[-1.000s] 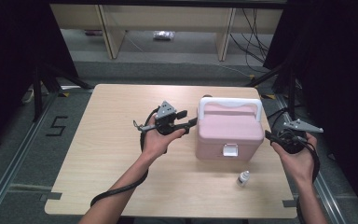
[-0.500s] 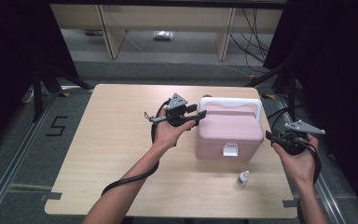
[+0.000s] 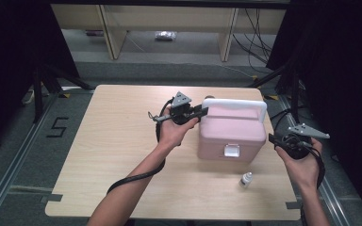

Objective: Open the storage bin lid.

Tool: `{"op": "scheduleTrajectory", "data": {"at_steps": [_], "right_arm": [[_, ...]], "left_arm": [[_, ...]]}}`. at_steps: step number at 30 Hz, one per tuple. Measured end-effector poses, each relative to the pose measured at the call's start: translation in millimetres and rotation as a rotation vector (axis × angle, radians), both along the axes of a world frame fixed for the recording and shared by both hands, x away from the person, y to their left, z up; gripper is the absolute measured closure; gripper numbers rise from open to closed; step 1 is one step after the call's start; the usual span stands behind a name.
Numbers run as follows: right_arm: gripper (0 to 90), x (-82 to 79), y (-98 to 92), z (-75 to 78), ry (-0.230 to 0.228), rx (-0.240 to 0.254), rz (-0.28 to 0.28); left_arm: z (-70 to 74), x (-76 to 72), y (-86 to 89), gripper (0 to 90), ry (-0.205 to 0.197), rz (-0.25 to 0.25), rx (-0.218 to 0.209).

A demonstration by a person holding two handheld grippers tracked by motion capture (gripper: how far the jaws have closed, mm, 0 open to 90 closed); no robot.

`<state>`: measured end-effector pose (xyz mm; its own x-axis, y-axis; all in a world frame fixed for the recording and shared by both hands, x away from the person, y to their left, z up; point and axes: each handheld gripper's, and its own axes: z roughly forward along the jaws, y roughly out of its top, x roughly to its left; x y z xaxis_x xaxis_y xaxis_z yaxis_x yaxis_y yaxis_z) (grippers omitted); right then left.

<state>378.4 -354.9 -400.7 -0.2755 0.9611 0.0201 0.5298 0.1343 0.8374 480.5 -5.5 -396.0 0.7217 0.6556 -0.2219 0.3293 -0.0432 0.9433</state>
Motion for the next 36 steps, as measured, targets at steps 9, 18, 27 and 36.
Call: {"op": "scheduleTrajectory", "data": {"at_steps": [9, 18, 27, 36], "right_arm": [[89.3, -5.7, -2.7, -2.6, -0.011, -0.035, 0.035], [90.0, -15.8, 1.7, -0.9, -0.003, 0.0, 0.062], [90.0, -20.0, 4.7, -1.1, 0.01, 0.018, 0.082], [90.0, -21.2, 8.0, -3.6, 0.013, 0.029, 0.094]], "left_arm": [[3.8, -1.0, -0.4, 74.1, 0.023, 0.004, -0.006], [10.4, 1.9, -1.1, 74.1, 0.053, 0.014, -0.04], [13.4, 3.8, 0.1, 74.2, 0.078, 0.01, -0.052], [15.9, 4.8, 0.3, 74.3, 0.092, 0.005, -0.057]]}}
